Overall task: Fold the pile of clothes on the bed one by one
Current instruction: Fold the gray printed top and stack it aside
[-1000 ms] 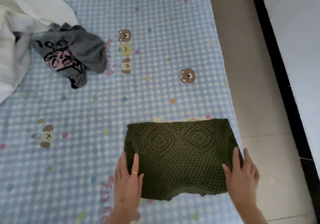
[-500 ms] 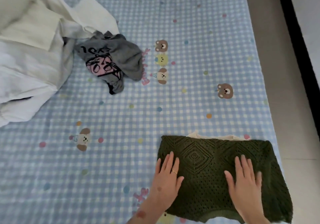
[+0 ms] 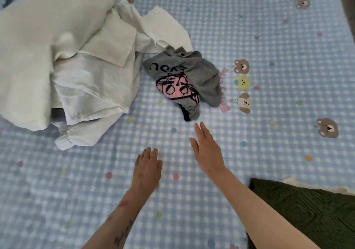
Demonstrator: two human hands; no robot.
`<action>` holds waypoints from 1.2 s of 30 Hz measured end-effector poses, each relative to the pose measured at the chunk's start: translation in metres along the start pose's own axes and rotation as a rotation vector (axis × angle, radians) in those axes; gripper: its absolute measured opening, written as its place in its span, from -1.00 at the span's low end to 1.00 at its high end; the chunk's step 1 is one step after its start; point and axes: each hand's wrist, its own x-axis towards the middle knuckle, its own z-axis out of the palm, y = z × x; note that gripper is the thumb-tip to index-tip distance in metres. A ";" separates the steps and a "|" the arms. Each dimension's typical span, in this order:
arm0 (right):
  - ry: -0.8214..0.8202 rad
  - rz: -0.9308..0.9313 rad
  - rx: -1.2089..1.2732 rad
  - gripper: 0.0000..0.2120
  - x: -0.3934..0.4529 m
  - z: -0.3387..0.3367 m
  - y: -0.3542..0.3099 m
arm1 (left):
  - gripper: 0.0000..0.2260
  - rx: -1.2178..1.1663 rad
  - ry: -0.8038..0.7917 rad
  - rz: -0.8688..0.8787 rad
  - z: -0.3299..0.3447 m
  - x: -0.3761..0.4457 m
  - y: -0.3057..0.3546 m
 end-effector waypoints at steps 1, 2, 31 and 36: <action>0.009 0.000 -0.003 -0.50 0.015 0.008 -0.007 | -0.59 -0.034 0.023 0.000 -0.003 0.013 -0.008; 0.018 0.003 0.000 -0.52 0.029 0.016 -0.013 | -0.58 -0.058 0.048 0.007 -0.007 0.023 -0.014; -0.070 0.170 0.143 -0.88 -0.167 -0.081 -0.081 | -0.49 -0.340 0.403 0.576 -0.056 -0.028 -0.024; 0.023 0.147 0.351 -0.78 -0.186 -0.108 -0.115 | -0.75 -0.713 0.204 0.536 -0.081 -0.078 -0.017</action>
